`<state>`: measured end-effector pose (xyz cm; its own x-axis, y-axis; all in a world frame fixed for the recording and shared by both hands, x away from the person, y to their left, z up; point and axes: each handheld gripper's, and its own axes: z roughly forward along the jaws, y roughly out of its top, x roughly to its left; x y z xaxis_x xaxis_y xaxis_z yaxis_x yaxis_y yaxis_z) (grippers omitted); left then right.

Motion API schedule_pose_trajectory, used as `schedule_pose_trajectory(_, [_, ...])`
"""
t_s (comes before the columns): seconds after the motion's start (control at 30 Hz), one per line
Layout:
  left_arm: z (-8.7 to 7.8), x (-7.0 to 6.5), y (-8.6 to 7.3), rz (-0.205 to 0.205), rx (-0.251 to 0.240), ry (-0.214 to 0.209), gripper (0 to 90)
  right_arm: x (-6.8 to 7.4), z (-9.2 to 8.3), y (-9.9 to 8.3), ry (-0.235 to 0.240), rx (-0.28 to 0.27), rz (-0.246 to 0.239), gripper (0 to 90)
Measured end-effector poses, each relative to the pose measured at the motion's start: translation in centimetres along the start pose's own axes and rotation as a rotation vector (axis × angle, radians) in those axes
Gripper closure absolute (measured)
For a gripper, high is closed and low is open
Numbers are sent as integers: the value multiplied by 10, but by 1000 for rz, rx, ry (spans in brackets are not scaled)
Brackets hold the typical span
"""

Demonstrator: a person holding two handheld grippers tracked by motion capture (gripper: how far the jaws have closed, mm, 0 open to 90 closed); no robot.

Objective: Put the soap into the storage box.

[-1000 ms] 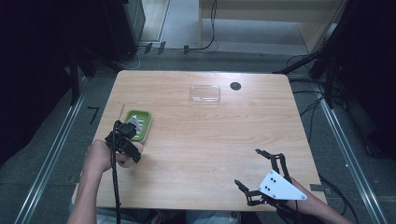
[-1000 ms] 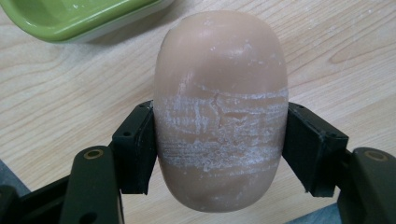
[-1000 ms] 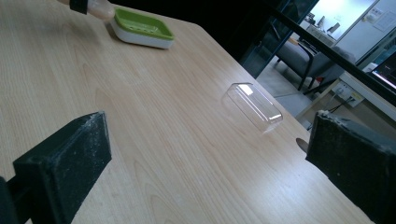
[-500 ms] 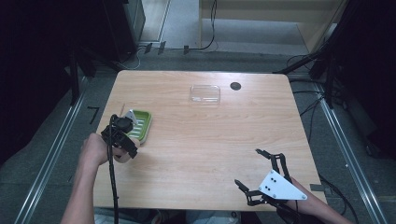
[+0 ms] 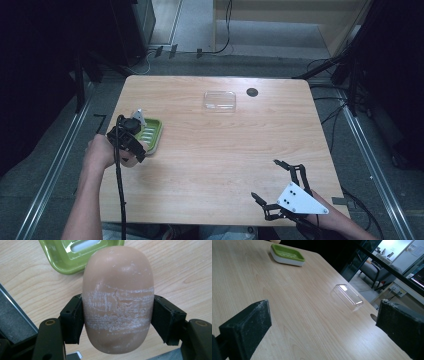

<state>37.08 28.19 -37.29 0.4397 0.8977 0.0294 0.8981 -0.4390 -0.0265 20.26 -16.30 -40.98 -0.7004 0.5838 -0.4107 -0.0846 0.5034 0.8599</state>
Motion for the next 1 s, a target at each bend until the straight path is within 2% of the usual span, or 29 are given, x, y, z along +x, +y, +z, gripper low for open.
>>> schedule_pose_trajectory(0.13, [0,3,5,3,2,-2,334,0,0,0,0,-2,4,0])
schedule_pose_trajectory(0.63, [-4,25,22,-44,8,-3,334,0,0,0,0,-4,2,0])
schedule_pose_trajectory(1.0, [-5,30,37,-51,31,-5,334,0,0,0,0,-3,6,0])
